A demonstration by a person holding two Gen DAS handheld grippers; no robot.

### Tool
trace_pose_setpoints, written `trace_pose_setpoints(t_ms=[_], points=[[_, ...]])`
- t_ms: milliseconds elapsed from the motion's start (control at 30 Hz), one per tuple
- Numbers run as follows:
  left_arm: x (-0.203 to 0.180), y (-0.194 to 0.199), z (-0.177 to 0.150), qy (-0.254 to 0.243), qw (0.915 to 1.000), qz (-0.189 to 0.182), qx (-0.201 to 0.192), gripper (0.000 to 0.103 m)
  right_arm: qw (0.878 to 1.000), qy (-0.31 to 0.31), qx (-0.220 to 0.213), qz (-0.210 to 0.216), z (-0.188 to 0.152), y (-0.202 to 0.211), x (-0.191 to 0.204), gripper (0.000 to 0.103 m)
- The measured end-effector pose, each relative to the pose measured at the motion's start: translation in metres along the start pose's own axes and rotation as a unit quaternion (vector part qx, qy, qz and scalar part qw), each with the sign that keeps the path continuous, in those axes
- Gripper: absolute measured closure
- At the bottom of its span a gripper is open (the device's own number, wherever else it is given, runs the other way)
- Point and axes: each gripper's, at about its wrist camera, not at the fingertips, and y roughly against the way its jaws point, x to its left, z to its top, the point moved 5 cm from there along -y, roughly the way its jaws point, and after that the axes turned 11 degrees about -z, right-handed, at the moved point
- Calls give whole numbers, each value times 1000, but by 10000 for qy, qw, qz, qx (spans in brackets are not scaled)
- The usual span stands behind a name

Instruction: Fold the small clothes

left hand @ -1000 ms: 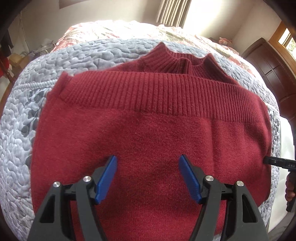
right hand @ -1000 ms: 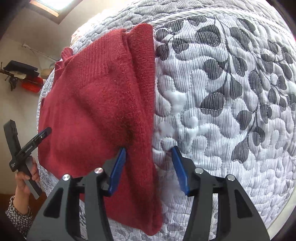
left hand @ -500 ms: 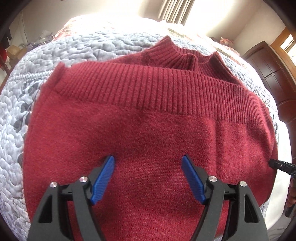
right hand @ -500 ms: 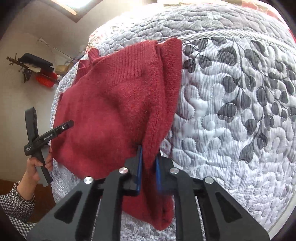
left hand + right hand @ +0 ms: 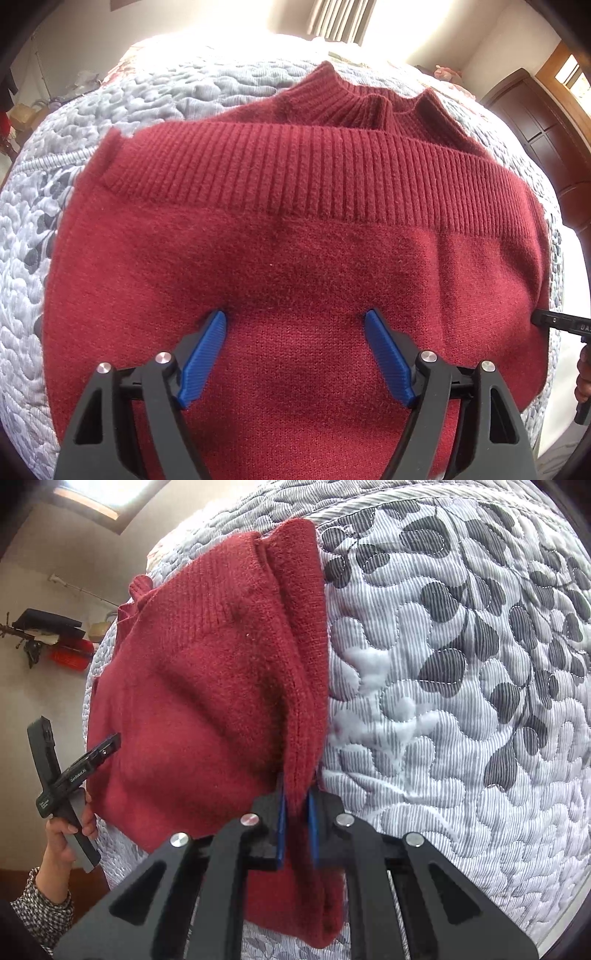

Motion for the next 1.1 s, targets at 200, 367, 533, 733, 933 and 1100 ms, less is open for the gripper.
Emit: trace_pose_setpoints(t_ms=[200, 367, 533, 733, 933, 1100], points=[[7, 46, 10, 266, 9991, -226, -250, 26, 9993, 50, -170, 321, 4, 48, 28, 95], [22, 82, 8, 307, 9979, -273, -497, 26, 9969, 621, -278, 387, 11, 77, 90, 95], [39, 99, 0, 433, 9971, -319, -545, 25, 9911, 1252, -187, 403, 12, 71, 164, 95], [55, 104, -12, 602, 9963, -301, -539, 25, 9875, 1542, 164, 267, 13, 25, 221, 95], [58, 106, -13, 674, 9955, -366, -565, 25, 9866, 1561, 484, 16, 4, -25, 229, 95], [48, 102, -5, 732, 9941, -576, -558, 25, 9861, 1480, 627, 411, 3, -31, 235, 75]])
